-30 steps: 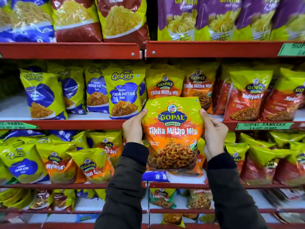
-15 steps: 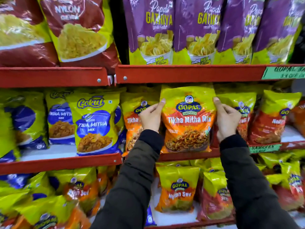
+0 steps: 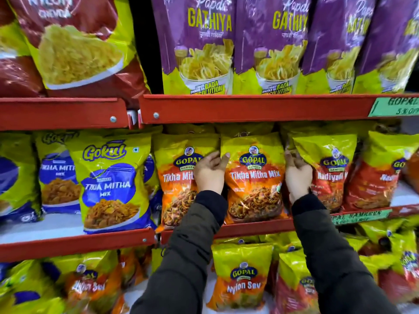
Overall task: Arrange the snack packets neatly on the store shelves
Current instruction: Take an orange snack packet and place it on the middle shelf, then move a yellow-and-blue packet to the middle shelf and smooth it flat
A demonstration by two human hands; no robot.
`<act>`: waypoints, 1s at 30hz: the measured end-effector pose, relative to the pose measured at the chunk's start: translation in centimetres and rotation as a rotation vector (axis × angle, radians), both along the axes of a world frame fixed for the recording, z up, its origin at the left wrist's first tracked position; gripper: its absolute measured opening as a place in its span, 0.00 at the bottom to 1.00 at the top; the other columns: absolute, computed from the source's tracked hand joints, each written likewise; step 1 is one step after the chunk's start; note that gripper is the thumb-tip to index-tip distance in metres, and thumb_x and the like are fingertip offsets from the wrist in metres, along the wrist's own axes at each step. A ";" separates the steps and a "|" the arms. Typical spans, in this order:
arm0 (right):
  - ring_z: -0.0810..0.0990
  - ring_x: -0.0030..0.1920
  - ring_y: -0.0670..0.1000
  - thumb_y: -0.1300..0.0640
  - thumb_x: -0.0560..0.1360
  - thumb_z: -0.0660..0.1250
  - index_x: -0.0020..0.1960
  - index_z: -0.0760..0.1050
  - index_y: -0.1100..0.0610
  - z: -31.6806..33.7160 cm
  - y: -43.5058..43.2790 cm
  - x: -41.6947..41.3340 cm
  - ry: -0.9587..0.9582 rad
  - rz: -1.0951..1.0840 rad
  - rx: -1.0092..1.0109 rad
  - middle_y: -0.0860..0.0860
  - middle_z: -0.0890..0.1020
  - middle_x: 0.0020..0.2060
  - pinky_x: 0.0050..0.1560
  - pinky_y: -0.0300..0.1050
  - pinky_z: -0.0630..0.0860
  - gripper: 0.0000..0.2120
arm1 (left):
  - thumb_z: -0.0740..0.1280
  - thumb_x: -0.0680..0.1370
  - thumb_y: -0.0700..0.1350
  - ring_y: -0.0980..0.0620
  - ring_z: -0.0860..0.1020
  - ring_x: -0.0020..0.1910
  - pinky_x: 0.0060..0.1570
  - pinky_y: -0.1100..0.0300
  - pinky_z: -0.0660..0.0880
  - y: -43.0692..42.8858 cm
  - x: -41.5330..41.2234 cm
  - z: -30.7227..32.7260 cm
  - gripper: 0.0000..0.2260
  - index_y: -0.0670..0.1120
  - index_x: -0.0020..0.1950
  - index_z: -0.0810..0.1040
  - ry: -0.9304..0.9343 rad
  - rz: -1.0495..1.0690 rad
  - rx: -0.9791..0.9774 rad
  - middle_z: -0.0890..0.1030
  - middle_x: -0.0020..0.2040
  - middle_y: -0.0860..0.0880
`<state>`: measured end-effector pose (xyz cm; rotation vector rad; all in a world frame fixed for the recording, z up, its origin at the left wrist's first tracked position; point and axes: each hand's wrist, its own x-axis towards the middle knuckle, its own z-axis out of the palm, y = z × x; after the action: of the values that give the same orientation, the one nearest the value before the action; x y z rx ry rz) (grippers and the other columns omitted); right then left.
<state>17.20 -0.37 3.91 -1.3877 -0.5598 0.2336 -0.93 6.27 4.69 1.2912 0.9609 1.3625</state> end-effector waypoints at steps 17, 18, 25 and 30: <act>0.80 0.46 0.48 0.52 0.80 0.64 0.55 0.79 0.48 -16.6 -8.8 -17.3 -0.290 0.440 -0.180 0.46 0.83 0.49 0.44 0.44 0.76 0.06 | 0.59 0.84 0.50 0.52 0.83 0.46 0.45 0.53 0.82 -11.2 -14.2 -15.6 0.12 0.52 0.56 0.82 0.081 0.231 0.052 0.86 0.46 0.51; 0.81 0.47 0.48 0.52 0.80 0.64 0.54 0.79 0.49 -17.8 -8.6 -17.9 -0.281 0.489 -0.238 0.46 0.83 0.49 0.43 0.40 0.75 0.06 | 0.57 0.84 0.51 0.50 0.83 0.46 0.47 0.51 0.81 -10.9 -15.2 -17.3 0.14 0.52 0.55 0.82 0.073 0.248 -0.024 0.86 0.46 0.50; 0.80 0.54 0.53 0.52 0.81 0.63 0.63 0.76 0.61 -25.3 -3.4 -20.3 -0.116 0.756 -0.731 0.57 0.83 0.54 0.60 0.45 0.75 0.16 | 0.57 0.82 0.61 0.42 0.71 0.72 0.67 0.55 0.65 -5.5 -19.0 -24.3 0.25 0.44 0.69 0.75 0.195 0.224 -0.676 0.75 0.71 0.42; 0.72 0.69 0.56 0.40 0.80 0.58 0.71 0.68 0.60 -29.6 0.5 -21.6 0.171 0.781 -0.966 0.50 0.71 0.68 0.69 0.49 0.68 0.29 | 0.54 0.58 0.85 0.53 0.70 0.72 0.77 0.47 0.62 2.1 -20.5 -39.9 0.53 0.53 0.74 0.70 0.183 0.007 -0.844 0.72 0.74 0.54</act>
<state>-4.38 0.09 -25.72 -1.9705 -0.8817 1.3809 -21.39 8.32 -35.17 0.7568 1.4551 0.6934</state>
